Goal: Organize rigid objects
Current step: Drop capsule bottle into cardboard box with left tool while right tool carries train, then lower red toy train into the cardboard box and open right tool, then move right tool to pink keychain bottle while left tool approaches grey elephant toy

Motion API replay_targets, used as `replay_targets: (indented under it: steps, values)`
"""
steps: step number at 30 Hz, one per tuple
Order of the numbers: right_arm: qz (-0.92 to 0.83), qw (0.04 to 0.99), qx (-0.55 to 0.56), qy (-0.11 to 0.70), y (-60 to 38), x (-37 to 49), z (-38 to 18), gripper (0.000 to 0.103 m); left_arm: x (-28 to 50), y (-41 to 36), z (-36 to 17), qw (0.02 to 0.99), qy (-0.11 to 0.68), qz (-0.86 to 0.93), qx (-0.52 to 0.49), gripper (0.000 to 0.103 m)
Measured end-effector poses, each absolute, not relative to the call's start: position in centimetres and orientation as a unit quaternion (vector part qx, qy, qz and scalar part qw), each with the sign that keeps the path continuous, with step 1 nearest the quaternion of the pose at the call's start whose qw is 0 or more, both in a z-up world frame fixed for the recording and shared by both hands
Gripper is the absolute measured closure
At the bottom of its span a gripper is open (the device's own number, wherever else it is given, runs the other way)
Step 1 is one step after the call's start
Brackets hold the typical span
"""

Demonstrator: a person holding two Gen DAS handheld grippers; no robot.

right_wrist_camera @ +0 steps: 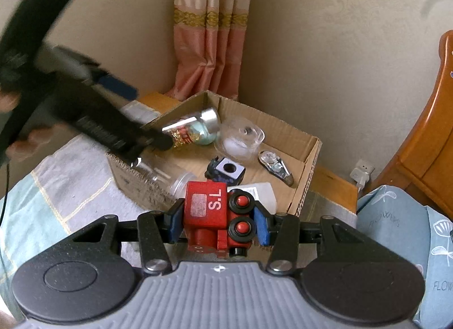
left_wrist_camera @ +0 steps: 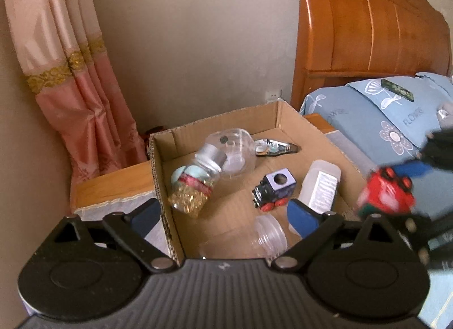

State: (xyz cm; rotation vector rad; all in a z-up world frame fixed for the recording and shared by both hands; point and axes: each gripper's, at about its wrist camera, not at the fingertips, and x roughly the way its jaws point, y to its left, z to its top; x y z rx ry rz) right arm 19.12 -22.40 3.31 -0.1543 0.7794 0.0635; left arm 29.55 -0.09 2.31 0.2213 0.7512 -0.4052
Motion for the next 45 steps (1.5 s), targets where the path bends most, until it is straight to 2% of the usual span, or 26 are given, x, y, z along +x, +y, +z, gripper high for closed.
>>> replay_targets:
  steps: [23,24,25,27,45]
  values:
    - [-0.067,0.905,-0.015,0.419,-26.8,31.6,2.2,0.048,21.0,2.6,-1.5,0.917,0.344,-0.149,0.136,0.005]
    - [-0.071,0.906,-0.015,0.417,-26.9,31.8,2.2,0.043,20.8,2.7,-1.5,0.918,0.344,-0.148,0.129,0.005]
    - [-0.08,0.906,-0.018,0.414,-26.9,31.9,2.2,0.025,20.6,2.9,-1.4,0.919,0.346,-0.147,0.12,0.005]
    - [-0.092,0.911,-0.024,0.401,-26.8,31.7,2.5,0.0,20.2,3.4,-1.4,0.92,0.348,-0.148,0.099,0.005]
    - [-0.079,0.92,0.033,0.382,-24.6,22.0,2.0,0.0,18.7,4.7,-2.4,0.918,0.373,-0.117,0.06,0.005]
